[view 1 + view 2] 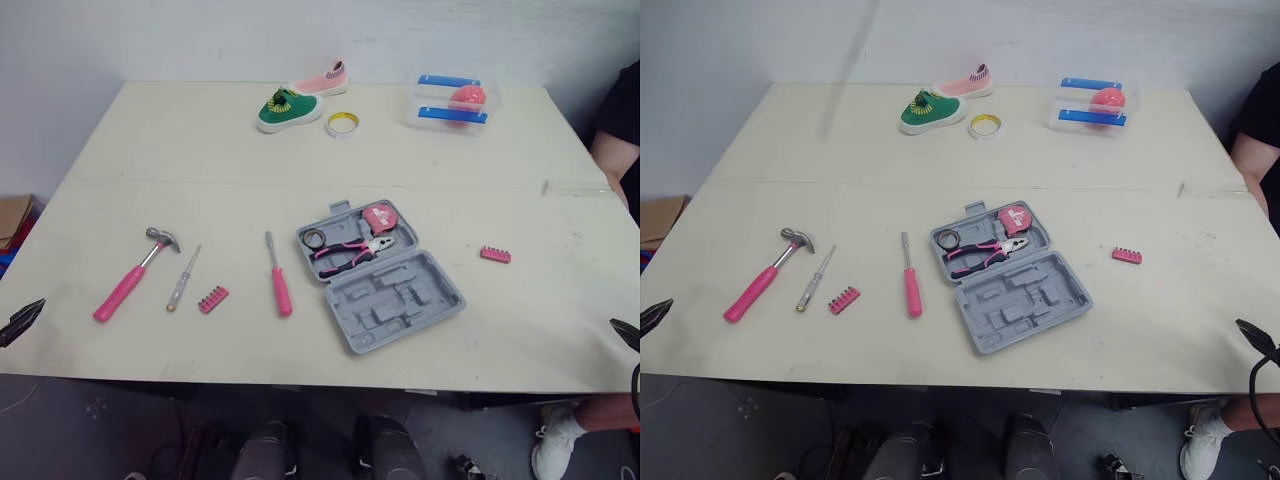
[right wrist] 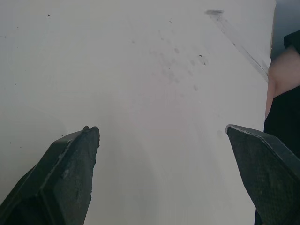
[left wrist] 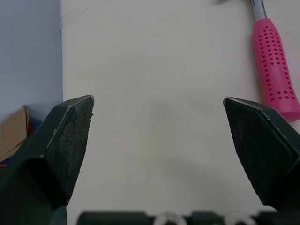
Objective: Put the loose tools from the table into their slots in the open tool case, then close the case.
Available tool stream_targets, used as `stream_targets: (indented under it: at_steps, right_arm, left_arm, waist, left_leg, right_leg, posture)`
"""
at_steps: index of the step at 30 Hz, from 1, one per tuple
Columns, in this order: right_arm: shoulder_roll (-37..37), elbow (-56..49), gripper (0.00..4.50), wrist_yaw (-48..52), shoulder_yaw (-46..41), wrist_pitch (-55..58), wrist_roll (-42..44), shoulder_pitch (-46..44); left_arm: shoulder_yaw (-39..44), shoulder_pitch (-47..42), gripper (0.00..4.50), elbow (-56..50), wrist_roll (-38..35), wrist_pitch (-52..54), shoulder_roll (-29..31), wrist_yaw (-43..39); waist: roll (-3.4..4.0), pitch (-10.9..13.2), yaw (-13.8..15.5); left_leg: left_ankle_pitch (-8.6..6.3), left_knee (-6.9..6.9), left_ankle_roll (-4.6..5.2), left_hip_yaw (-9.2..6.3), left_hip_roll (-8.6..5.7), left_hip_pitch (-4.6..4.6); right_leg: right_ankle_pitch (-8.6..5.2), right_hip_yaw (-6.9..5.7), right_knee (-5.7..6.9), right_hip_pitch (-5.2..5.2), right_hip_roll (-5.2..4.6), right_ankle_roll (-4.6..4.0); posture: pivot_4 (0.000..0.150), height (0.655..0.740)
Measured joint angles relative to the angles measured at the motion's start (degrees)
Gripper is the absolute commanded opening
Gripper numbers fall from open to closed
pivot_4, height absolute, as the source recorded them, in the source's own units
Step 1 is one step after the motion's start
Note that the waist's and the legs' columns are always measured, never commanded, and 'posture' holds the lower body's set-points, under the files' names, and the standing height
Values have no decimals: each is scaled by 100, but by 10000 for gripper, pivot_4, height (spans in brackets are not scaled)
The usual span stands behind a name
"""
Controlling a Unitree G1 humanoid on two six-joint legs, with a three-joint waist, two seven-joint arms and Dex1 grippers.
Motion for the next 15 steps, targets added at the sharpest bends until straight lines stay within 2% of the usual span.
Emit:
stream_targets:
  at_steps: [3,7,15]
  right_arm:
    - [80,-33,45000,149,6,170,53,-204]
    - [596,-857,45000,872,292,837,325,-613]
    - [954,-2258,45000,1159,837,2114,488,-1199]
  left_arm:
    - [9,39,44634,-299,-166,277,-118,-44]
    - [-147,182,44634,-1882,-826,1375,-594,-191]
    - [-706,308,44634,-4292,-1233,2741,-894,98]
  waist:
    - [0,0,-15]
    - [-2,0,-35]
    - [6,5,30]
  left_leg:
    - [-1,1,2,1,0,3]
    - [3,8,-4,-5,7,-1]
    - [18,19,14,-1,3,-4]
  right_leg:
    - [1,2,0,3,0,1]
    - [2,2,4,3,1,0]
    - [3,5,5,5,5,0]
  posture:
    - [1500,7400]
    - [1500,7400]
    - [1500,7400]
